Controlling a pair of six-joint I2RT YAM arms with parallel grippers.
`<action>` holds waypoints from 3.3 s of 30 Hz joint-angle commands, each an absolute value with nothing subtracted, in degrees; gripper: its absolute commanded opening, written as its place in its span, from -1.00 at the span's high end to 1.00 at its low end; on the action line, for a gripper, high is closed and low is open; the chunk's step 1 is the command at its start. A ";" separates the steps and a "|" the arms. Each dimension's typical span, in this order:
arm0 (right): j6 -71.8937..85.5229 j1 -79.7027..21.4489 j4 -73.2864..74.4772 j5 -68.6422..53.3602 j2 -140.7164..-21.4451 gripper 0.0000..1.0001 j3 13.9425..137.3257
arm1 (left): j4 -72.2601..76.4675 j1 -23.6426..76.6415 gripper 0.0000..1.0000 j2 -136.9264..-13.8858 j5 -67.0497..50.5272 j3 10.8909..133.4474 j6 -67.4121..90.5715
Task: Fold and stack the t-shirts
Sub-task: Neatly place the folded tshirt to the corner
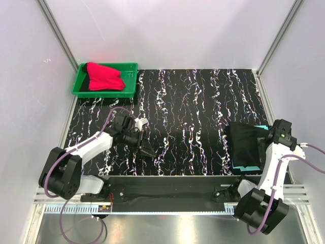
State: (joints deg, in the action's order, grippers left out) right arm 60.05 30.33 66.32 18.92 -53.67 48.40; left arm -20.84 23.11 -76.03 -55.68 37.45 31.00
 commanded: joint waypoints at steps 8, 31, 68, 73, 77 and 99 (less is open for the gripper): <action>64.87 31.99 66.62 27.33 -52.38 -0.97 45.44 | -18.37 22.76 0.53 -73.04 -56.51 37.53 33.40; 64.25 33.84 49.05 28.48 -49.49 -0.66 33.93 | -19.60 22.76 0.57 -73.21 -57.48 38.50 34.37; 48.60 33.84 44.91 34.45 -52.21 0.76 40.96 | -20.66 22.76 0.58 -74.97 -58.97 37.88 32.52; 49.04 33.84 44.91 35.24 -51.41 0.09 40.25 | -20.65 22.76 0.58 -74.44 -59.41 37.97 32.70; 52.63 33.84 52.62 34.45 -55.62 -0.39 44.02 | -20.65 22.76 0.58 -74.53 -59.68 37.88 32.70; 52.81 33.49 55.90 24.69 -64.15 0.82 46.51 | -20.57 22.76 0.58 -75.68 -58.71 39.29 33.83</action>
